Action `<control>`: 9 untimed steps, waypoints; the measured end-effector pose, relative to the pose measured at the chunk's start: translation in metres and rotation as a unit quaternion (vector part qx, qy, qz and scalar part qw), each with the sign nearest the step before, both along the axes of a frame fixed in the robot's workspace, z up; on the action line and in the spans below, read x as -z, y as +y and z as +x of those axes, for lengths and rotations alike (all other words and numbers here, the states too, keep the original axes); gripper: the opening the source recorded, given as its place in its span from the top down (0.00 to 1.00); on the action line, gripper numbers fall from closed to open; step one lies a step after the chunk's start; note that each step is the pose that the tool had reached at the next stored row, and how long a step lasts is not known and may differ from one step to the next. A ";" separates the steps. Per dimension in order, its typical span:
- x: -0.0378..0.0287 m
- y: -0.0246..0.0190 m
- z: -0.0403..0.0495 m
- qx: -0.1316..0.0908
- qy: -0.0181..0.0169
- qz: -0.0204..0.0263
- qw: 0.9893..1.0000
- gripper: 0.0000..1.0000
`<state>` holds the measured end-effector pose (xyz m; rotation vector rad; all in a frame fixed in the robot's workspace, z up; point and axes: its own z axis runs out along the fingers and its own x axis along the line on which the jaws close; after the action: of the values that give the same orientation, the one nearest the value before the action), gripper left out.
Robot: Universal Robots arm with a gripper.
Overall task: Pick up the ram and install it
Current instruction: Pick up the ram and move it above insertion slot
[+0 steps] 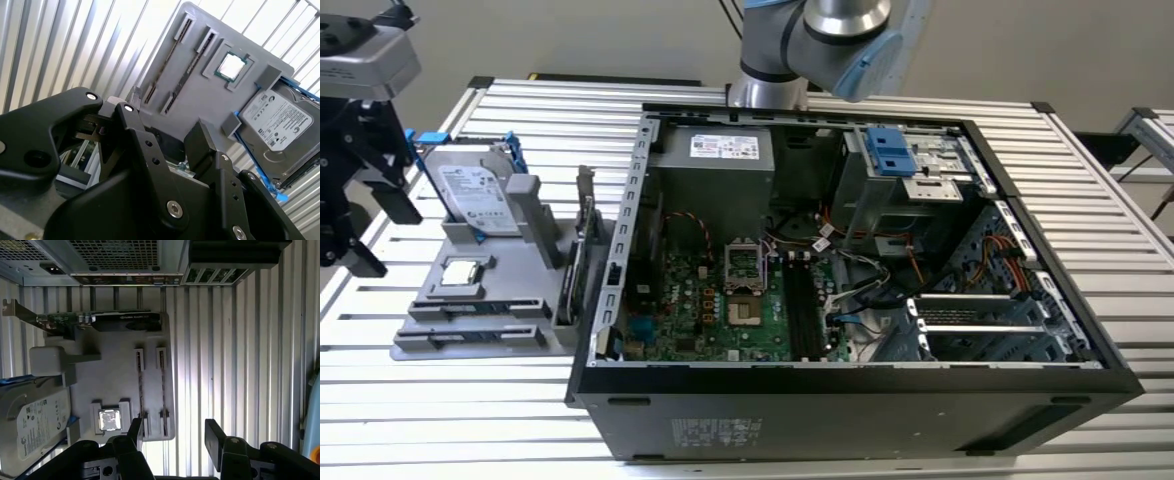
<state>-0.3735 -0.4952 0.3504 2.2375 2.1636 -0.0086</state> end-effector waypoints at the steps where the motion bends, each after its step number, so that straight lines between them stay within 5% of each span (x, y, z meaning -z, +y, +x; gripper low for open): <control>1: 0.0005 0.0000 0.0000 0.000 0.000 0.000 1.000 0.00; 9: 0.0055 0.0000 0.0000 0.000 0.000 0.000 1.000 0.00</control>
<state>-0.3735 -0.4952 0.3449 2.2374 2.1636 -0.0086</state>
